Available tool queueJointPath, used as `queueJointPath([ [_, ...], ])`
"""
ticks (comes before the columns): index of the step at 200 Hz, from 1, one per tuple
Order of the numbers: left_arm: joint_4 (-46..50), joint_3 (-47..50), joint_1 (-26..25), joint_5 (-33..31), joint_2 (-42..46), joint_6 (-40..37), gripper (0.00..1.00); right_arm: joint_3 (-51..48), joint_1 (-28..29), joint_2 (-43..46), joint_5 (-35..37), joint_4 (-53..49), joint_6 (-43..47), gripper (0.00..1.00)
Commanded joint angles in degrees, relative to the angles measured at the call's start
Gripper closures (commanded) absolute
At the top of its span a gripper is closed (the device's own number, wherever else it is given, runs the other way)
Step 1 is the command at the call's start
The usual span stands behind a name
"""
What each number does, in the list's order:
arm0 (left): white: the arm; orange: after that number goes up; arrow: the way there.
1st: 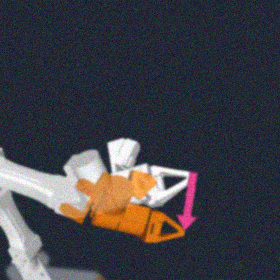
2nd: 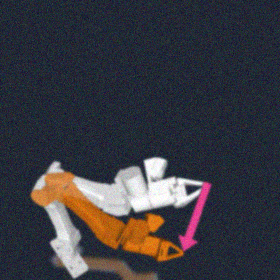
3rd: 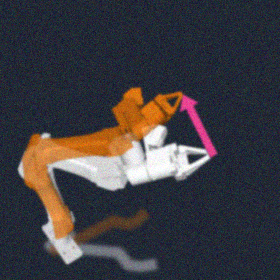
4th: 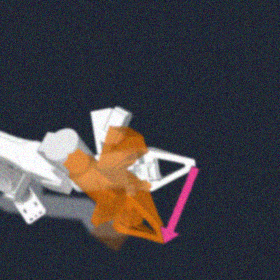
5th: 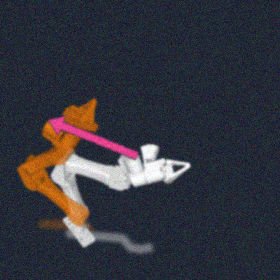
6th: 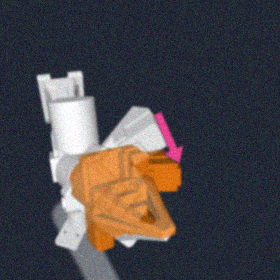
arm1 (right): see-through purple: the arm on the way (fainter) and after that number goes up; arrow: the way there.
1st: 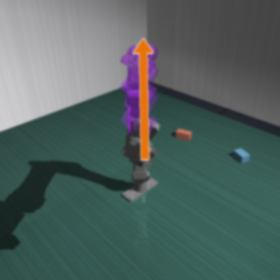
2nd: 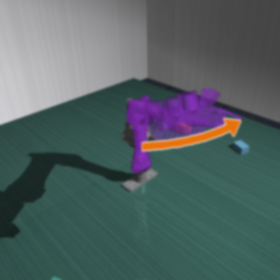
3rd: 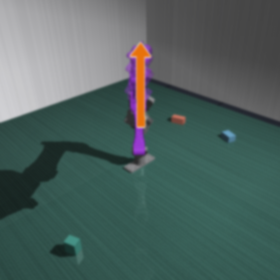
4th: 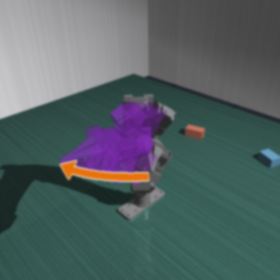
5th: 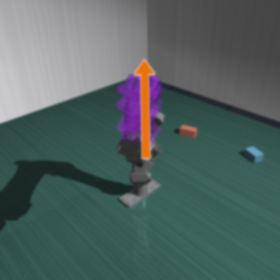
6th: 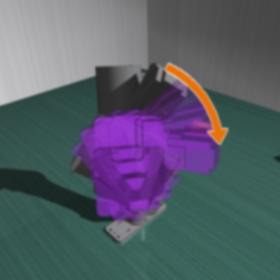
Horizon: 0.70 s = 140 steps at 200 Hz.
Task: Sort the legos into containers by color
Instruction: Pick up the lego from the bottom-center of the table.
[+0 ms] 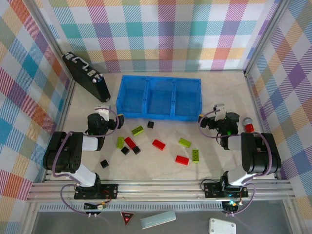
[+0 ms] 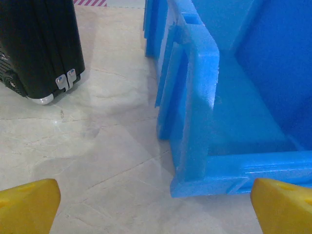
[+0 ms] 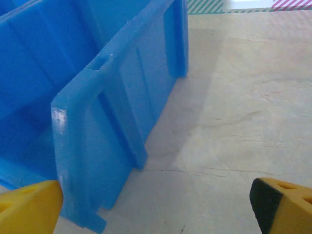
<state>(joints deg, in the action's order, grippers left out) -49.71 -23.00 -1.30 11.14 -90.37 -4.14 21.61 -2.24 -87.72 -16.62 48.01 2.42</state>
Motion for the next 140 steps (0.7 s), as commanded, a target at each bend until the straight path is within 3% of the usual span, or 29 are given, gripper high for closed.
queueJointPath([
  [1, -2.0, 0.7, 0.3, 1.7, -0.2, -0.9, 0.00, 0.6, 0.0, 0.1, -2.2, 1.8, 0.8, 0.01],
  [140, -2.2, 0.7, 0.3, 1.7, -0.1, -0.9, 0.00, 0.5, 0.1, 0.2, -1.7, 1.8, 0.8, 0.01],
])
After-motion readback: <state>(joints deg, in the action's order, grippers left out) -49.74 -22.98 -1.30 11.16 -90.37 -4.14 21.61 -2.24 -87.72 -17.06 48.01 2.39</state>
